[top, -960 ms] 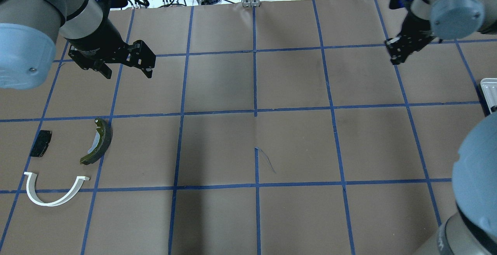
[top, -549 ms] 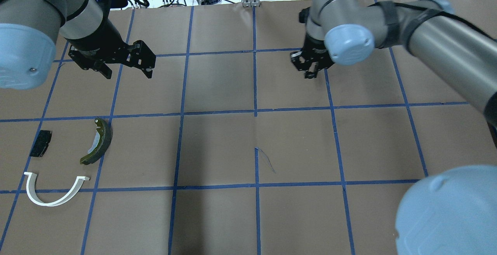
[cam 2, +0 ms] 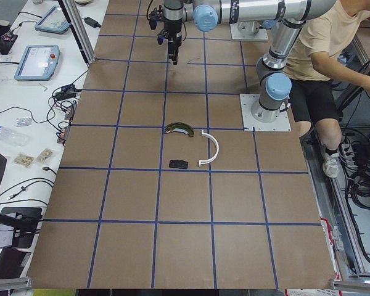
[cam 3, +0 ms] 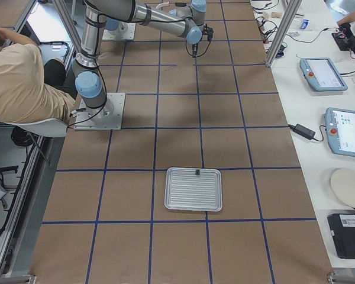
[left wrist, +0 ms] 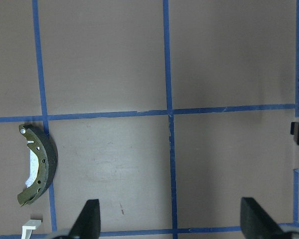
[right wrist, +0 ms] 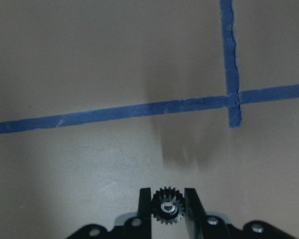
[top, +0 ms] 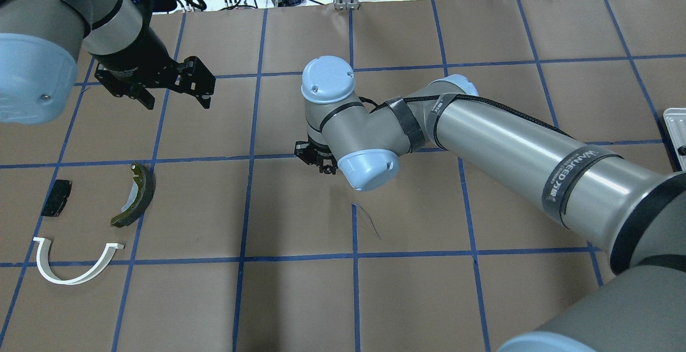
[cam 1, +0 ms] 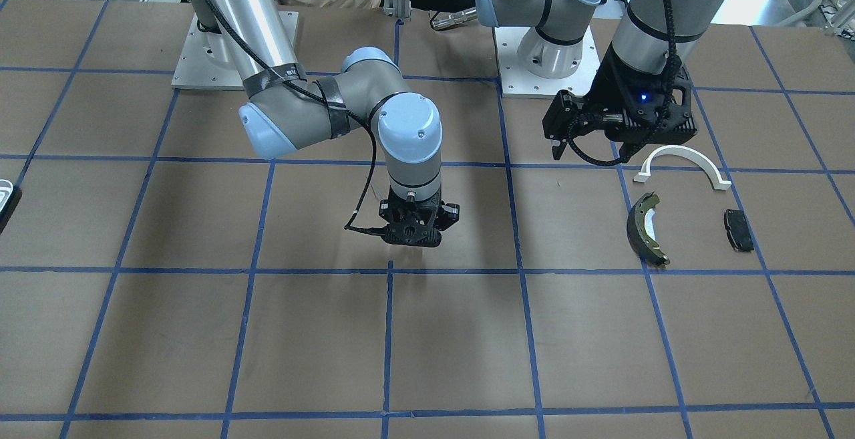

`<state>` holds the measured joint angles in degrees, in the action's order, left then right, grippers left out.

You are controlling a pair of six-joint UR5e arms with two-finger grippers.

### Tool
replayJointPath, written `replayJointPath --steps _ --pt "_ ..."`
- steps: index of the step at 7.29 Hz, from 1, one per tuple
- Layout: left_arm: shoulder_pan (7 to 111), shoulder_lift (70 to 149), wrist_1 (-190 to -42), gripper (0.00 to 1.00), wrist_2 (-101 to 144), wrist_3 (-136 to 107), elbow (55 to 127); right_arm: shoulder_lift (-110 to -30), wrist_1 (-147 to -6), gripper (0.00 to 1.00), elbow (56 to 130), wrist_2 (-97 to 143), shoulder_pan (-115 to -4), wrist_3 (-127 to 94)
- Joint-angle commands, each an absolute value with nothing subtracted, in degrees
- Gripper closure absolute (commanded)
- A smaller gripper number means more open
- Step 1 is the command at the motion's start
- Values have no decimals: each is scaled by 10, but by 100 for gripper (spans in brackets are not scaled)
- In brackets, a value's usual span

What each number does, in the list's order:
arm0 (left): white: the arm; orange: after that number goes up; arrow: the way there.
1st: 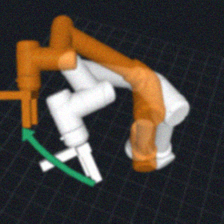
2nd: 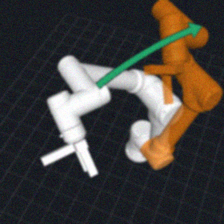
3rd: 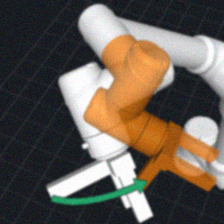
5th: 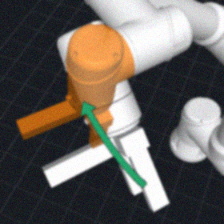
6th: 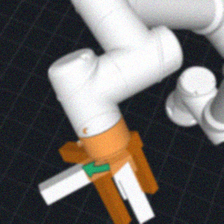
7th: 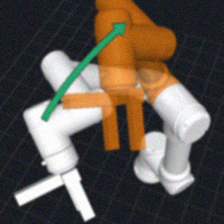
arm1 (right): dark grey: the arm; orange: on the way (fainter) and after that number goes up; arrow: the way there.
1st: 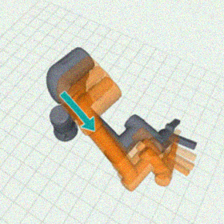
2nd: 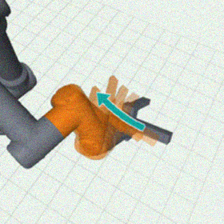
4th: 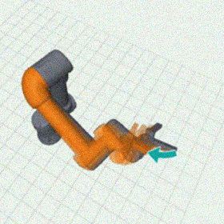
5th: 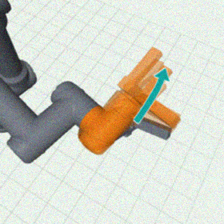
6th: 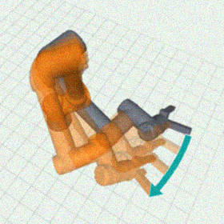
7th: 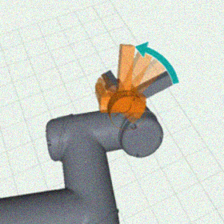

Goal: Place bearing gear from tray to pile

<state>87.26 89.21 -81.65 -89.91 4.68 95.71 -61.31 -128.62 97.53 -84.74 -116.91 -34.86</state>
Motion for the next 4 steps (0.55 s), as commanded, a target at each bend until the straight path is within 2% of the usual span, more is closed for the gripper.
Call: replayJointPath --steps 1,2,4 --pt "873 892 -817 0 -899 47 957 -627 -1291 0 979 -852 -1139 -355" --pt "872 909 -817 0 -899 47 960 -657 -1271 0 965 -863 -1090 -336" --pt "872 924 -816 0 -896 44 979 -734 -1182 0 957 -897 -952 -117"
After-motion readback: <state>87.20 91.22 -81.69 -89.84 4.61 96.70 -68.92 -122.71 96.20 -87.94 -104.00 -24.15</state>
